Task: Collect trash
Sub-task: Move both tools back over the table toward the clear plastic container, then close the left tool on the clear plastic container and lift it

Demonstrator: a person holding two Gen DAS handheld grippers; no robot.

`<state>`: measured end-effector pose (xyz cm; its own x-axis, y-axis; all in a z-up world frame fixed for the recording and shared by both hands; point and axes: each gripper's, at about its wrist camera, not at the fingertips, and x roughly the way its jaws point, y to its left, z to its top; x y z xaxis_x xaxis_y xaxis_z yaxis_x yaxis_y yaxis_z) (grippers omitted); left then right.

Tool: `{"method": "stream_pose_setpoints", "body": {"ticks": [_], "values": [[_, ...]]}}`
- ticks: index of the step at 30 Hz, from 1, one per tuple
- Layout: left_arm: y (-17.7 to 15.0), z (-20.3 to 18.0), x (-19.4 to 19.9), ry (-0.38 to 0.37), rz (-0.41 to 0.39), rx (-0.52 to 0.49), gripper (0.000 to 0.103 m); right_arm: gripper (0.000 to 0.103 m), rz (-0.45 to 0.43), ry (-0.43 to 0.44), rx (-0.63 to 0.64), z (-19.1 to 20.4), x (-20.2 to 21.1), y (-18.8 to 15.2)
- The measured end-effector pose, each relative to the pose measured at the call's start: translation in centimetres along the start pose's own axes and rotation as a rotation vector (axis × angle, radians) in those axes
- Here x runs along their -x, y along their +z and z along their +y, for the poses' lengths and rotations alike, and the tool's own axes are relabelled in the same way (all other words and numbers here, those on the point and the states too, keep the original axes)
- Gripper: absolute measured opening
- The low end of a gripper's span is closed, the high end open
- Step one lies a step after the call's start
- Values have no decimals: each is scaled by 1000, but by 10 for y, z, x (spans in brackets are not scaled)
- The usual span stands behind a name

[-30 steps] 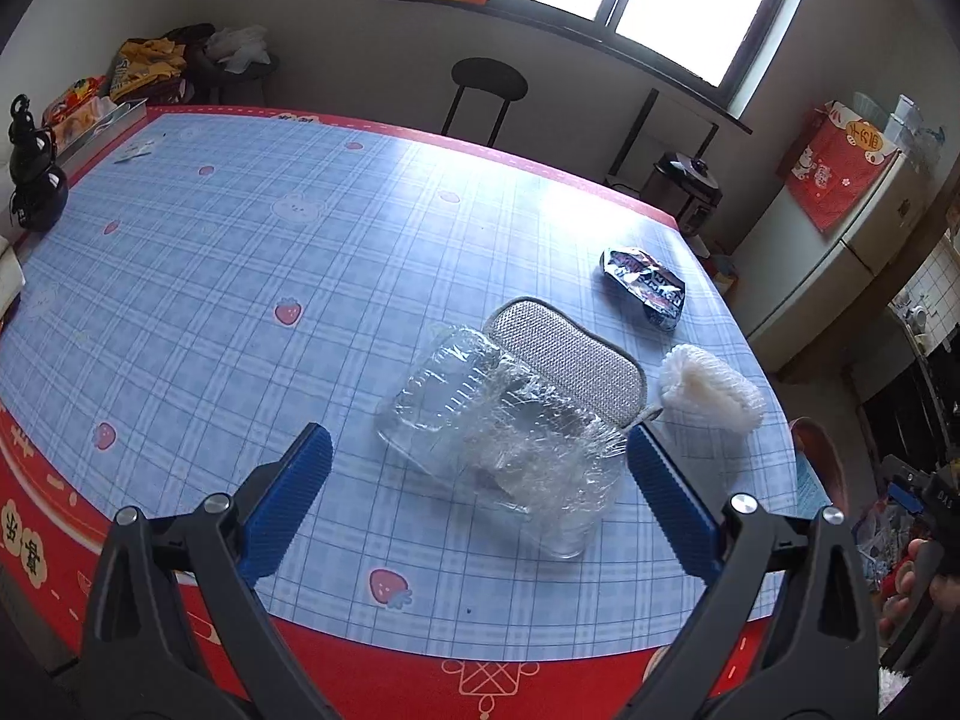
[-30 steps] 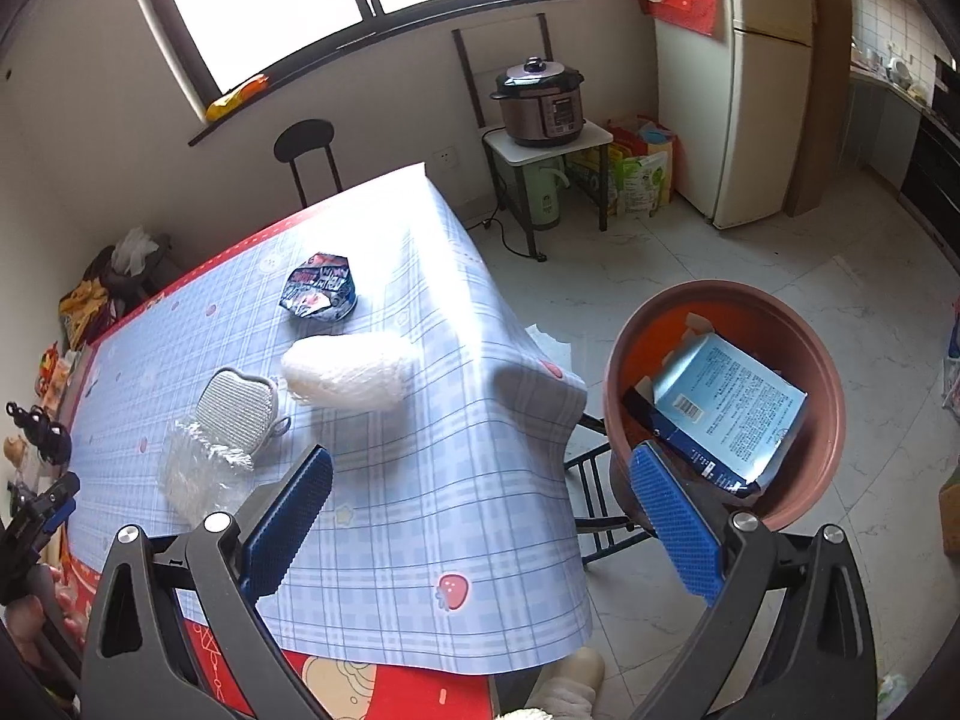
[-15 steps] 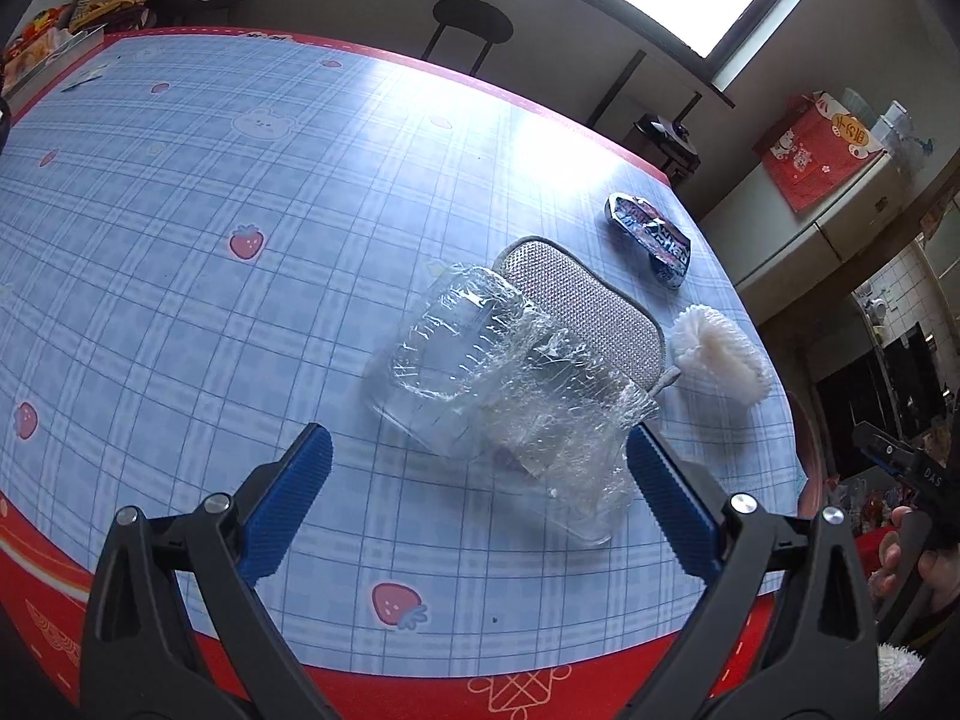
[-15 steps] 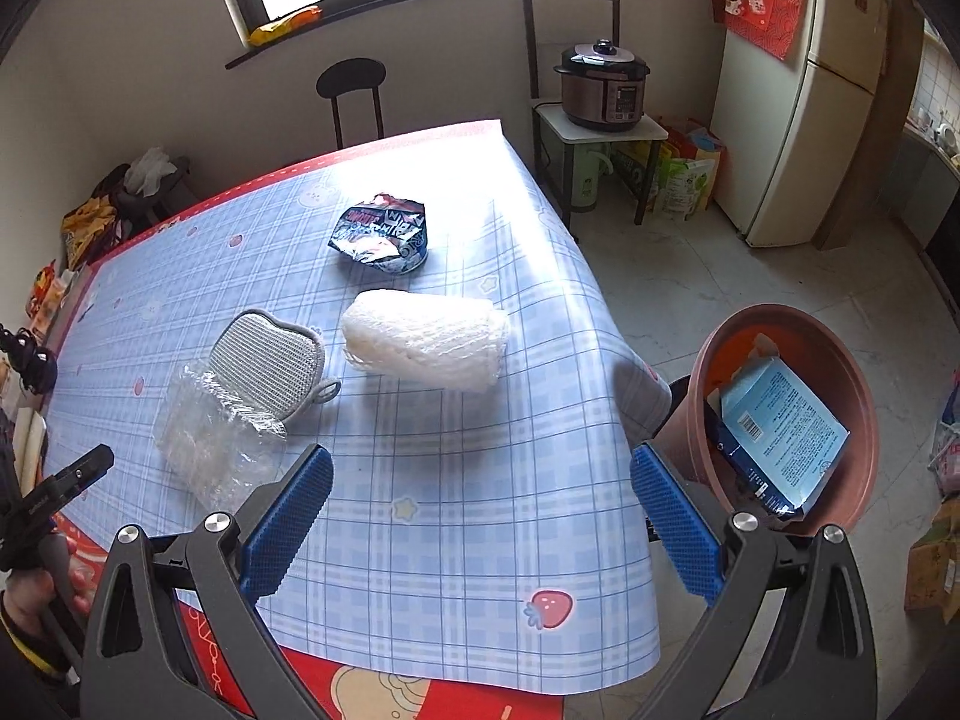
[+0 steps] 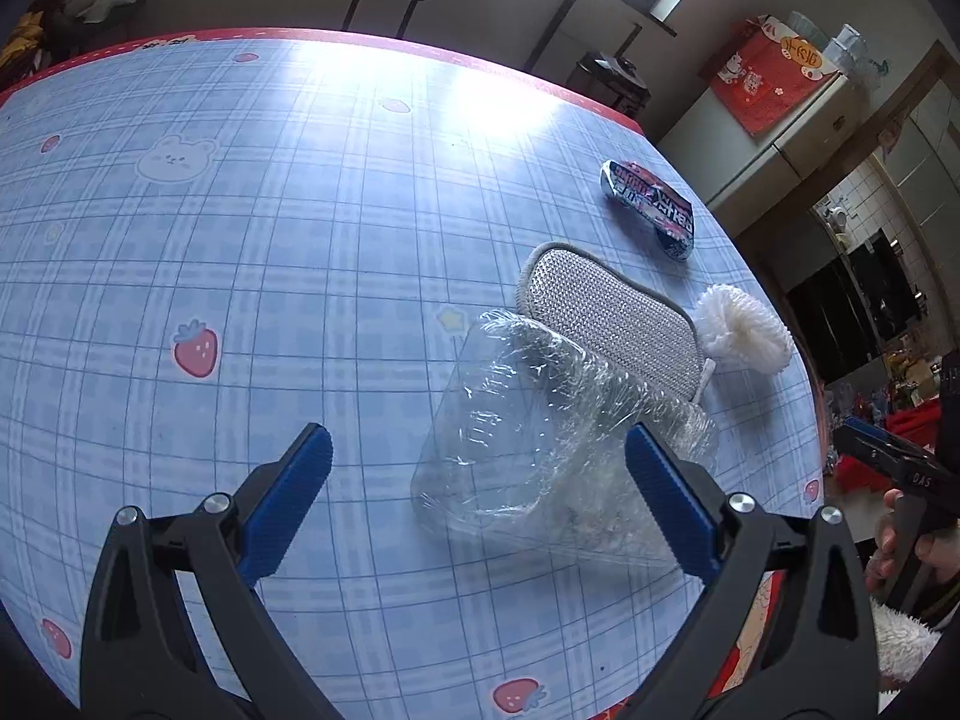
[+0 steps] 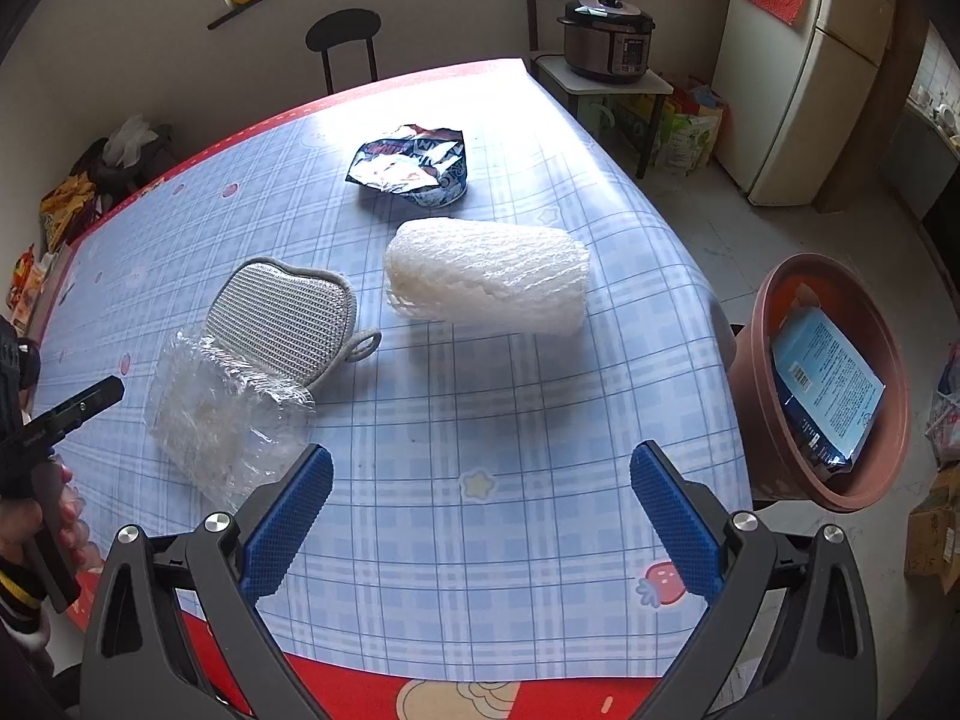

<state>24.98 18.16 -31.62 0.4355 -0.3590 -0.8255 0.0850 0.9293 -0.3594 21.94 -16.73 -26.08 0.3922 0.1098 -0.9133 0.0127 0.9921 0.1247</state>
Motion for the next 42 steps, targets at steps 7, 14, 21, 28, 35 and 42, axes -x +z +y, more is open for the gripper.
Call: {"method": "stream_pose_setpoints", "body": {"ticks": [7,14,21,28,35,42], "values": [[15,7,-21,-77,48,-34,96,98,52,-3,21,41,-30,2],[27,12,-42,-144,99,-63,93,98,120,-9,48,76,-57,-6],[38,18,-63,-221,139,-79,87,98,170,-30,45,90,-74,-11],[50,5,-78,-269,177,-121,87,98,177,-48,35,94,-75,-12],[46,-7,-84,-298,234,-167,85,98,198,-72,60,103,-61,-16],[45,-5,-85,-319,254,-165,85,98,272,-114,101,108,-69,-30]]}}
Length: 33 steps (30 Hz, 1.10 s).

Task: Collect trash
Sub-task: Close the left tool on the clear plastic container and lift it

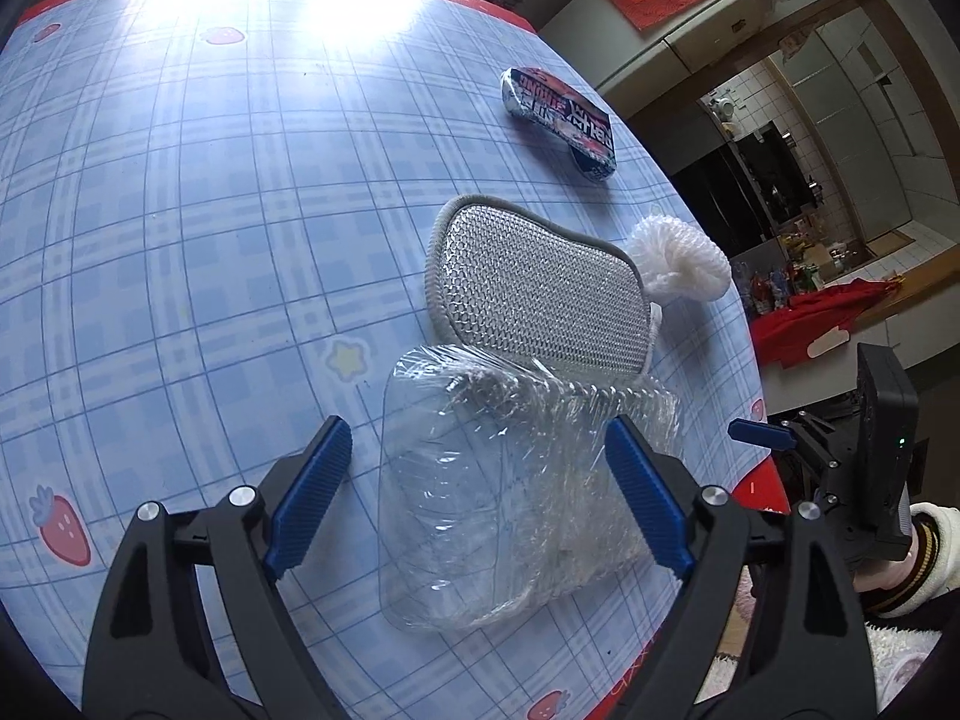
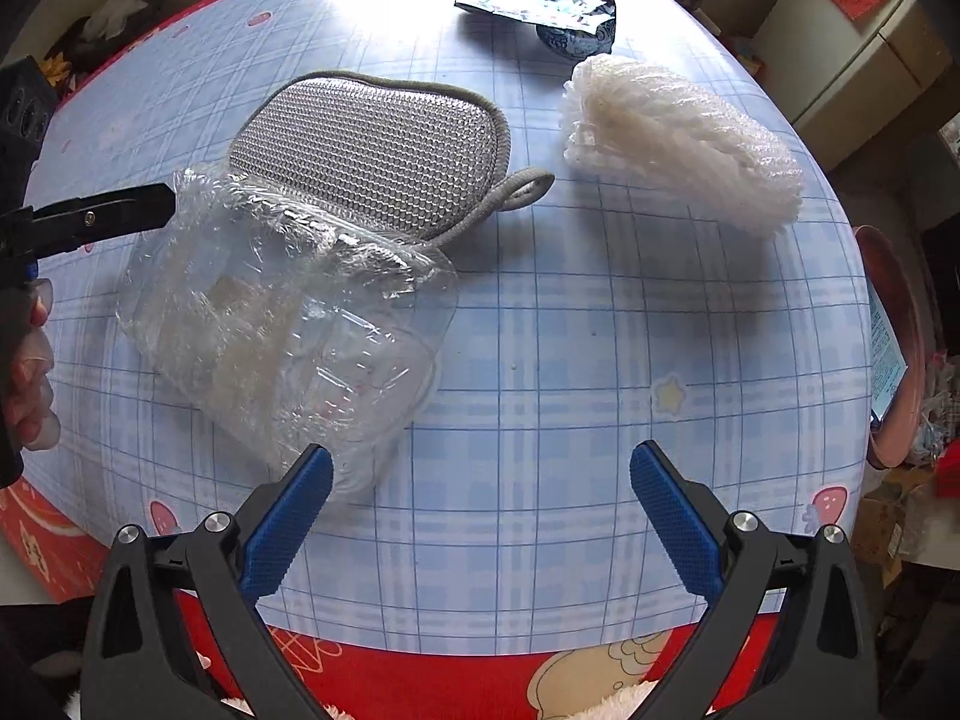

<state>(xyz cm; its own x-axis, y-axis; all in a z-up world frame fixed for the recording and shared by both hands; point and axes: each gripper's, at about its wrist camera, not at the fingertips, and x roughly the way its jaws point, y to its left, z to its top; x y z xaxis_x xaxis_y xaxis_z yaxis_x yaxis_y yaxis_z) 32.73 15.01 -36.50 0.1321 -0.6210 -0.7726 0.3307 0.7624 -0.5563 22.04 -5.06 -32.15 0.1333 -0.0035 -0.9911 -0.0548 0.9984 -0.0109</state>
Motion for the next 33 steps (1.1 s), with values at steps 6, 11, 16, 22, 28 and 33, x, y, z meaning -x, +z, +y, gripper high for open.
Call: {"method": "stream_pose_setpoints", "body": {"ticks": [6,11,16,22,28,33], "values": [[-3,3,3,-4,-13,23,86,98,-20,25,4,7,-6,8],[-5,0,1,-35,-4,50,85,98,-27,46,-3,8,-11,17],[-7,11,6,-121,-8,157,85,98,-29,61,-25,-1,-13,13],[-7,9,36,-276,-73,169,74,98,-38,71,-52,-10,-9,9],[-6,-11,49,-376,-67,112,62,98,-46,79,-84,-23,-1,-3],[-11,-34,34,-317,-11,50,41,98,-51,75,-95,-31,-1,-6]]}}
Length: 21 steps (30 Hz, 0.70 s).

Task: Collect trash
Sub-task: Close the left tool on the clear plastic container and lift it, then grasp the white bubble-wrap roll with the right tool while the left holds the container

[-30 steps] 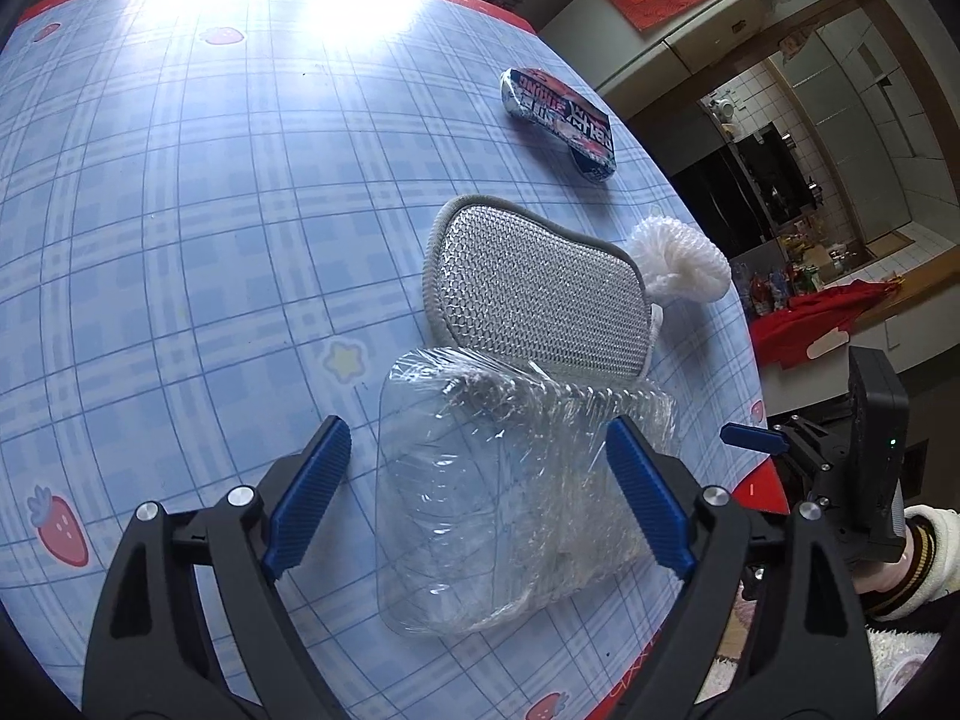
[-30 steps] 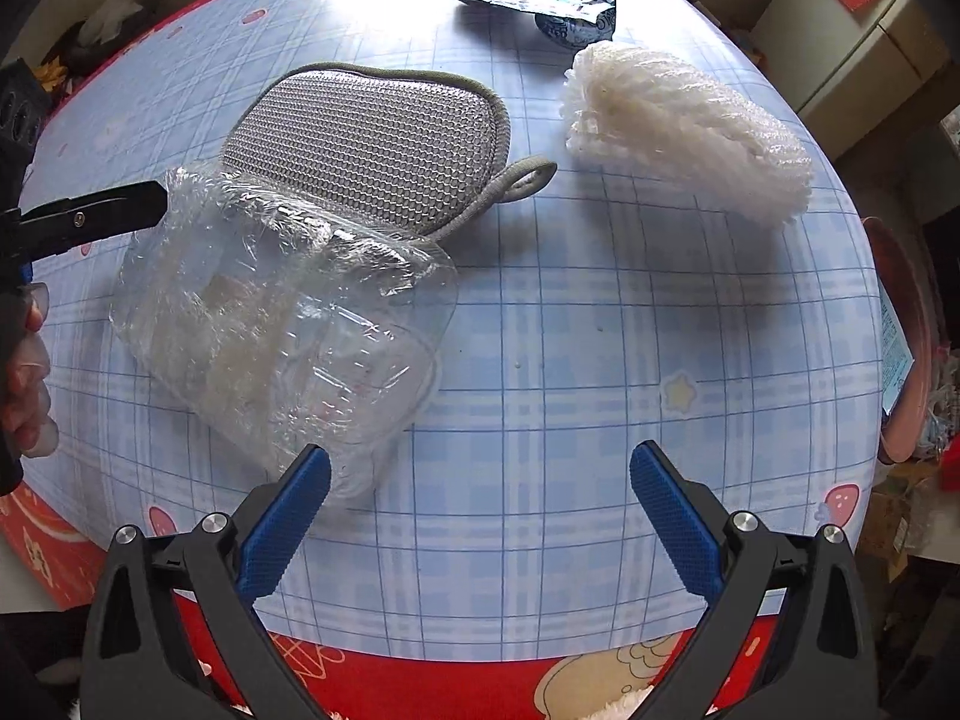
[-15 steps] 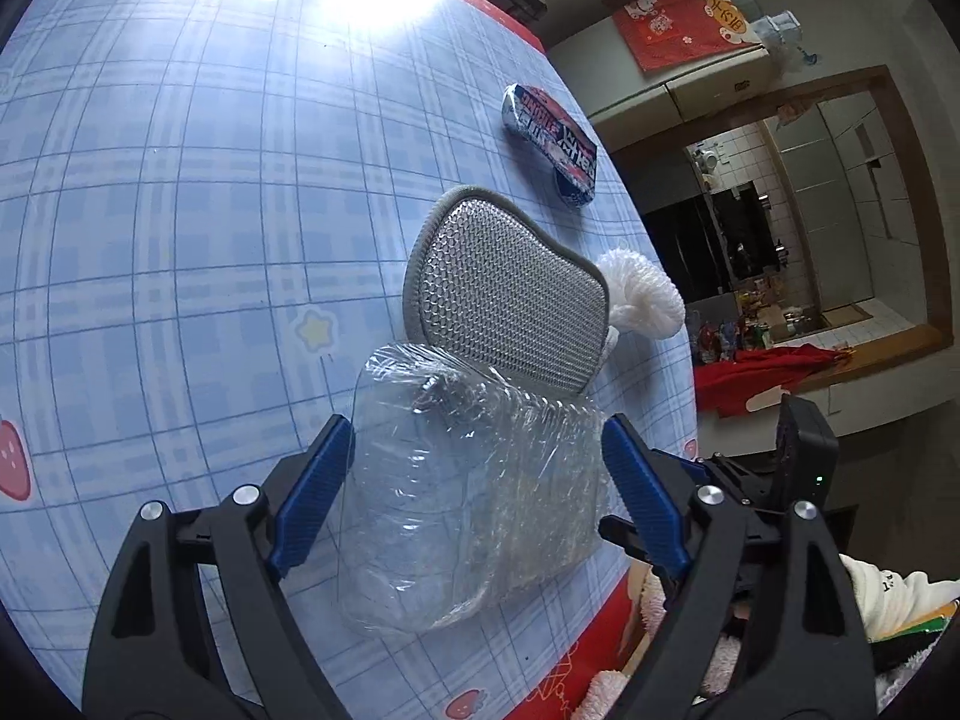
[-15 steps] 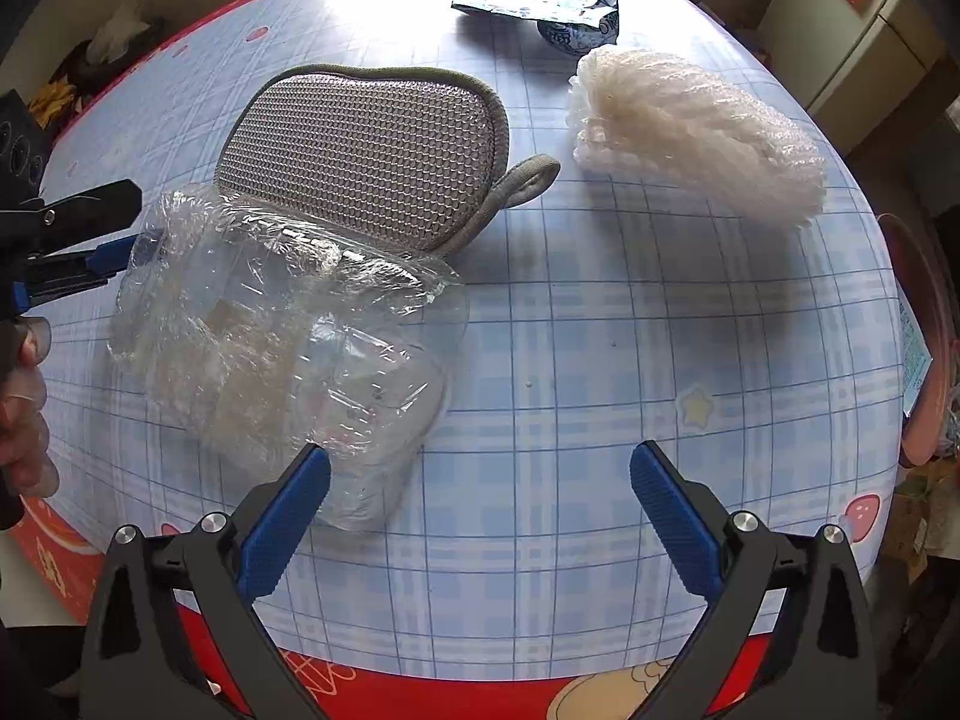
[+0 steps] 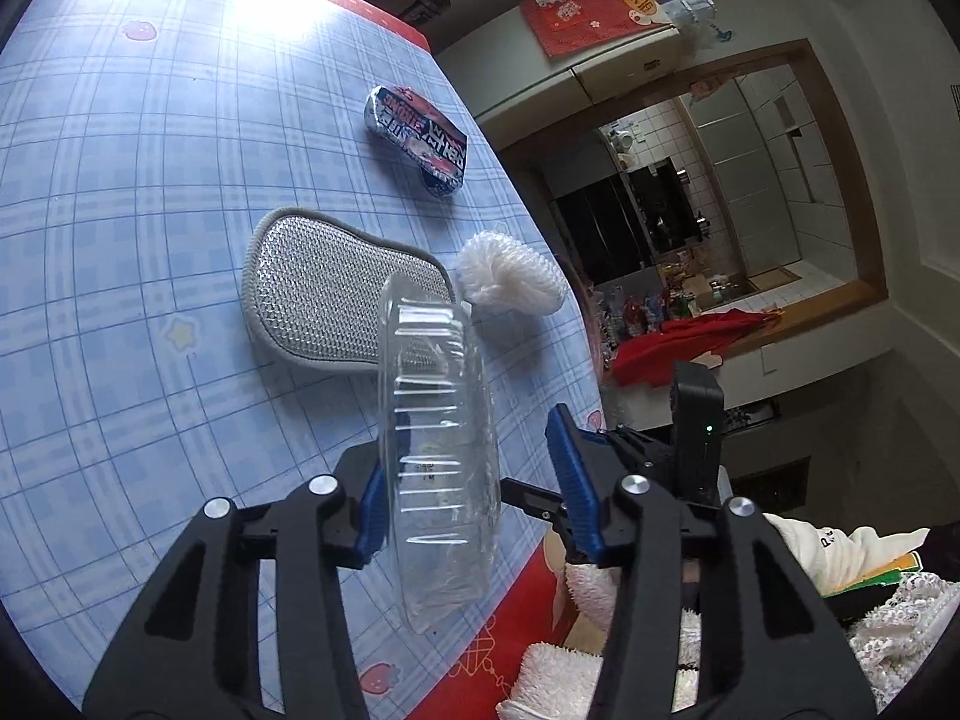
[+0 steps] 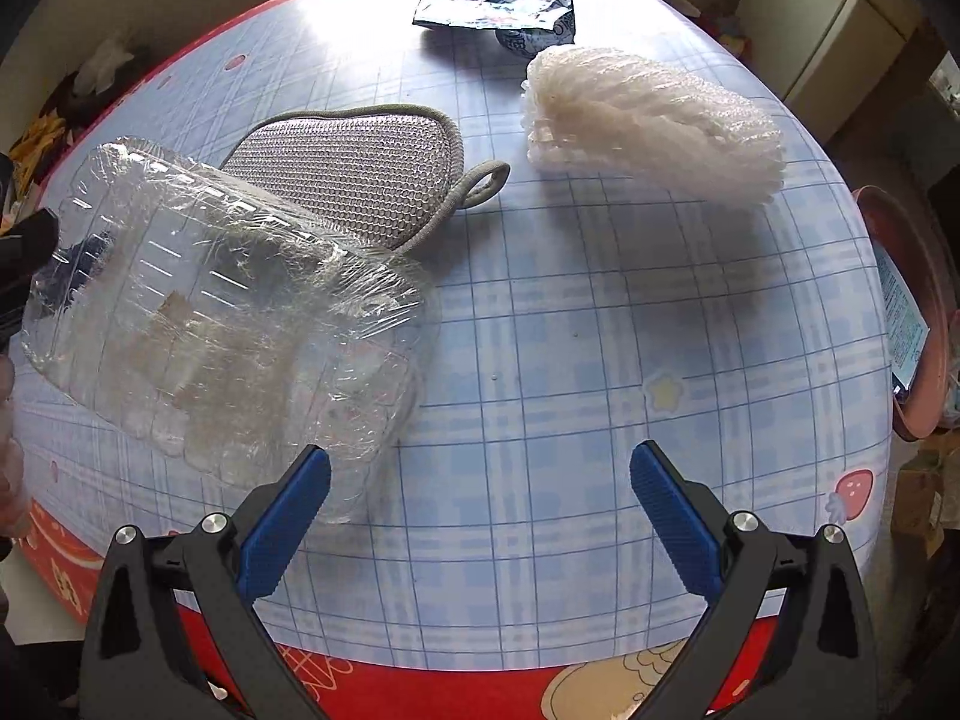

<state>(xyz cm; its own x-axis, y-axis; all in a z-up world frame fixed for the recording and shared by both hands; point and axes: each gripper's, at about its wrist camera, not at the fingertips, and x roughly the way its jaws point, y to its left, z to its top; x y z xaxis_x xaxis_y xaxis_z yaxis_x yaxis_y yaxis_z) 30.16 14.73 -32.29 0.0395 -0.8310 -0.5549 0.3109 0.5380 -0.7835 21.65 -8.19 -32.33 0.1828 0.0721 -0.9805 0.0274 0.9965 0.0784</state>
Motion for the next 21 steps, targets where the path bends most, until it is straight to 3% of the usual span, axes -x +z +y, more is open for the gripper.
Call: {"method": "stream_pose_setpoints", "body": {"ticks": [2,7,10,15,19,21], "values": [[-3,-6,-9,63,23,-22,31,98,-2,0,0,-2,0,-2],[-11,-21,3,60,-44,-59,20,98,-60,23,26,-6,18,5],[-17,-34,26,70,-124,-90,16,98,-139,4,77,-18,40,23],[-35,-44,78,61,-280,-71,14,98,-245,-120,210,-36,59,70],[-55,-49,120,89,-401,-41,14,97,-241,-167,296,-44,47,107],[-65,-51,140,116,-455,-21,14,88,-201,-196,354,-44,33,114]]}}
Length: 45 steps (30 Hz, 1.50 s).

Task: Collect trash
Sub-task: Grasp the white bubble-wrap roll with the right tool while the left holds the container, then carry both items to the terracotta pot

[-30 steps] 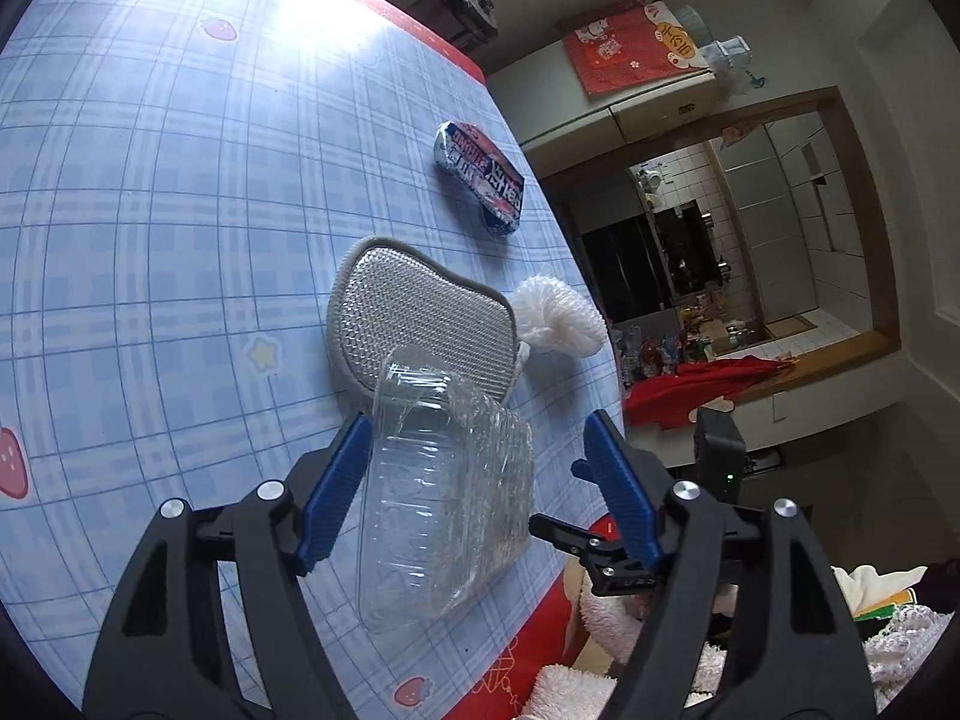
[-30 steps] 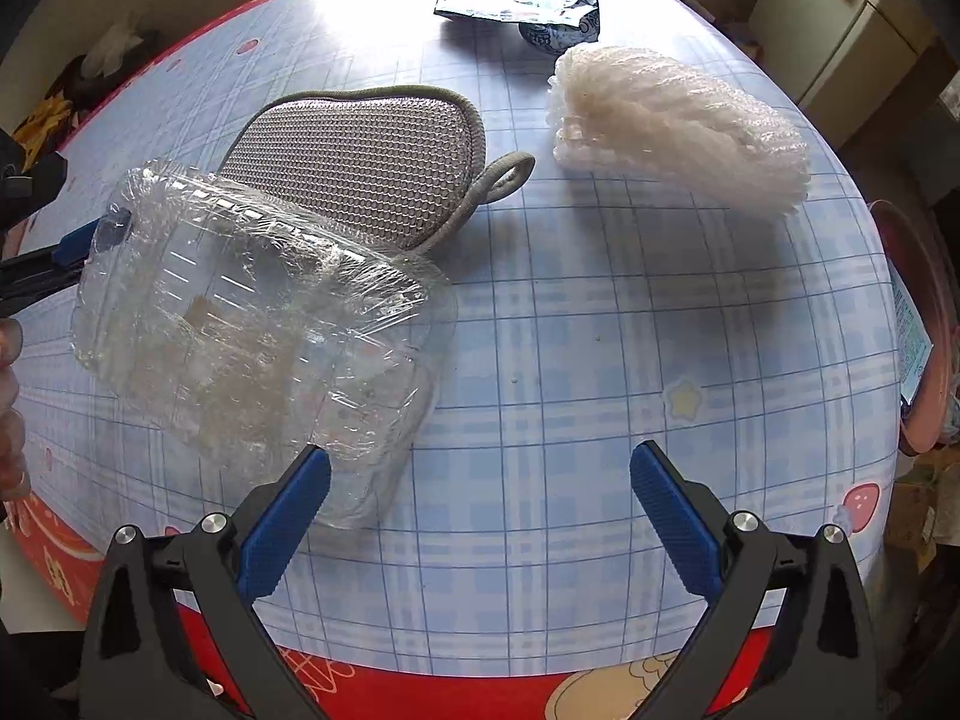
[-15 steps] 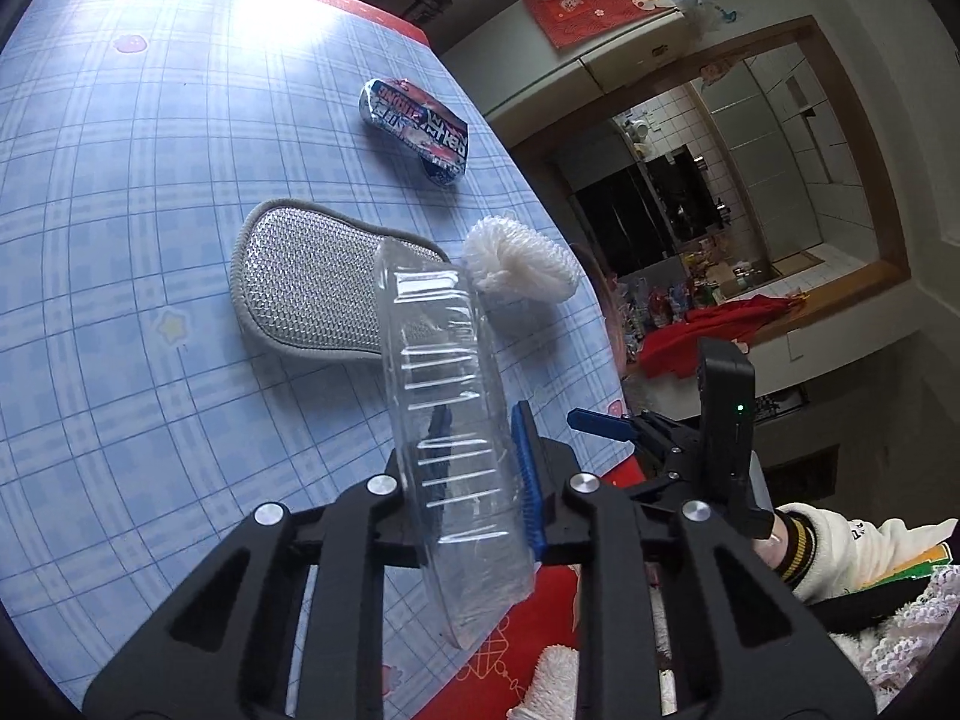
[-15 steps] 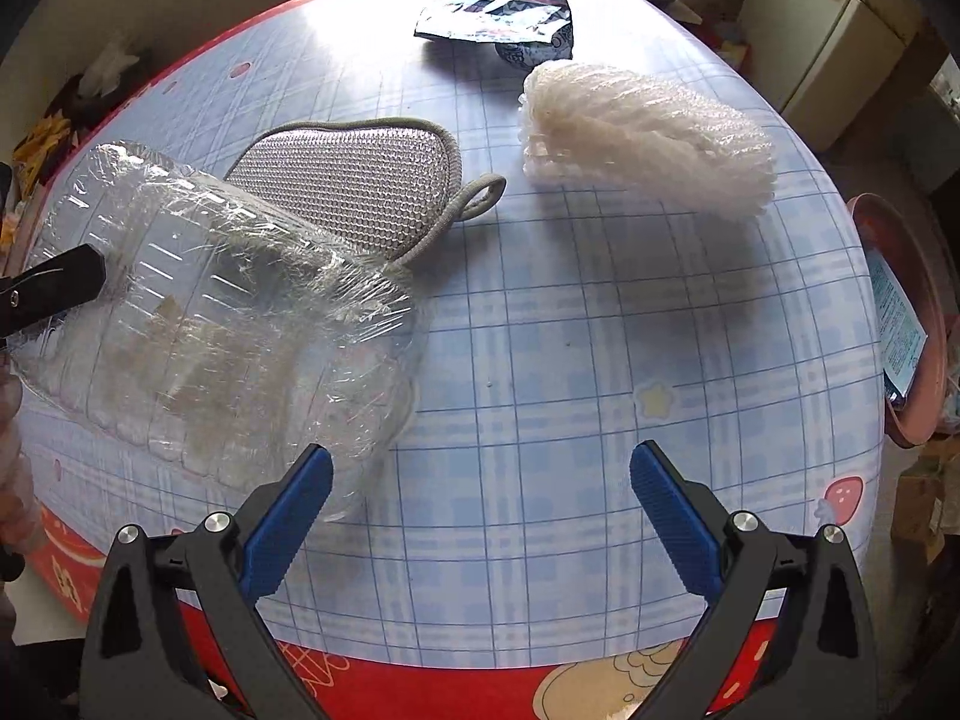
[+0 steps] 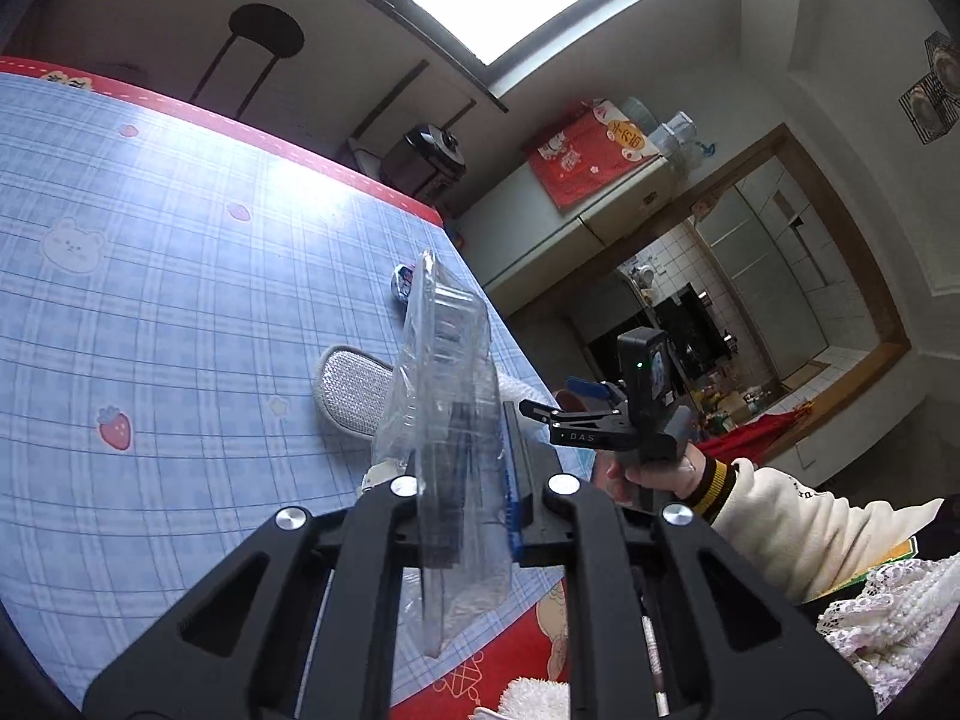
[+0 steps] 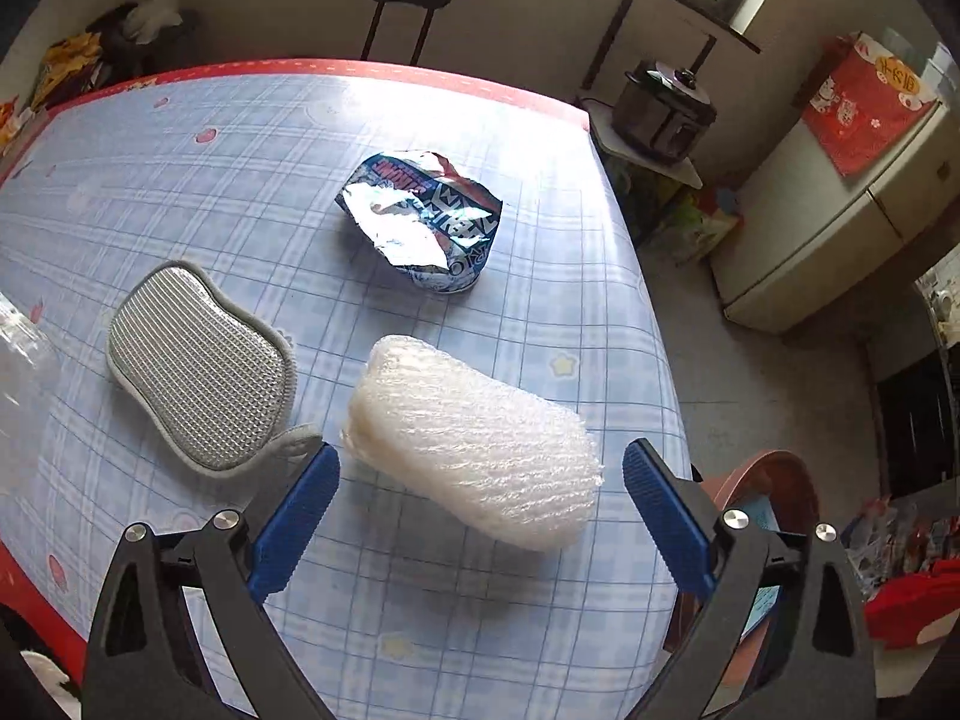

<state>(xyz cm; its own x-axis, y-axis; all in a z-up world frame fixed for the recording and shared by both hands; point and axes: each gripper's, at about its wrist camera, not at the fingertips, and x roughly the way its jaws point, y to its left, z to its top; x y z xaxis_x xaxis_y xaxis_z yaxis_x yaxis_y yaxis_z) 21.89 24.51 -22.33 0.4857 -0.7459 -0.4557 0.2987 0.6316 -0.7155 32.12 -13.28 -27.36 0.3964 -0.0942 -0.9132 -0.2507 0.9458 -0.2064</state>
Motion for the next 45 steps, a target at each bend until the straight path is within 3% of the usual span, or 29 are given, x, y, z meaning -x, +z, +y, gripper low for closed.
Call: {"method": "stream_pose_setpoints", "body": {"ticks": [4,5,7,8,10,19,24,30,36,45], "values": [[-2,-1,39,78,-82,16,14,66,77,-8,73,3,-23,-5],[-2,-2,48,99,-98,17,14,54,82,8,66,1,-24,-8],[-5,-6,61,140,-126,17,14,42,54,41,30,-2,-20,-11],[-6,-9,65,156,-139,16,14,29,34,60,12,-5,-15,-13],[-7,-17,69,180,-160,15,14,21,-10,94,-32,-11,-3,-16],[2,-86,37,185,-190,-70,14,18,-246,243,-325,-63,69,-64],[8,-135,6,147,-173,-135,14,18,-313,292,-425,-93,93,-108],[8,-185,-41,115,-127,-181,14,18,-355,260,-530,-151,110,-167],[0,-229,-83,76,-98,-227,14,18,-391,166,-657,-228,126,-224],[-14,-268,-116,88,-75,-254,14,18,-342,102,-853,-324,103,-269]]}}
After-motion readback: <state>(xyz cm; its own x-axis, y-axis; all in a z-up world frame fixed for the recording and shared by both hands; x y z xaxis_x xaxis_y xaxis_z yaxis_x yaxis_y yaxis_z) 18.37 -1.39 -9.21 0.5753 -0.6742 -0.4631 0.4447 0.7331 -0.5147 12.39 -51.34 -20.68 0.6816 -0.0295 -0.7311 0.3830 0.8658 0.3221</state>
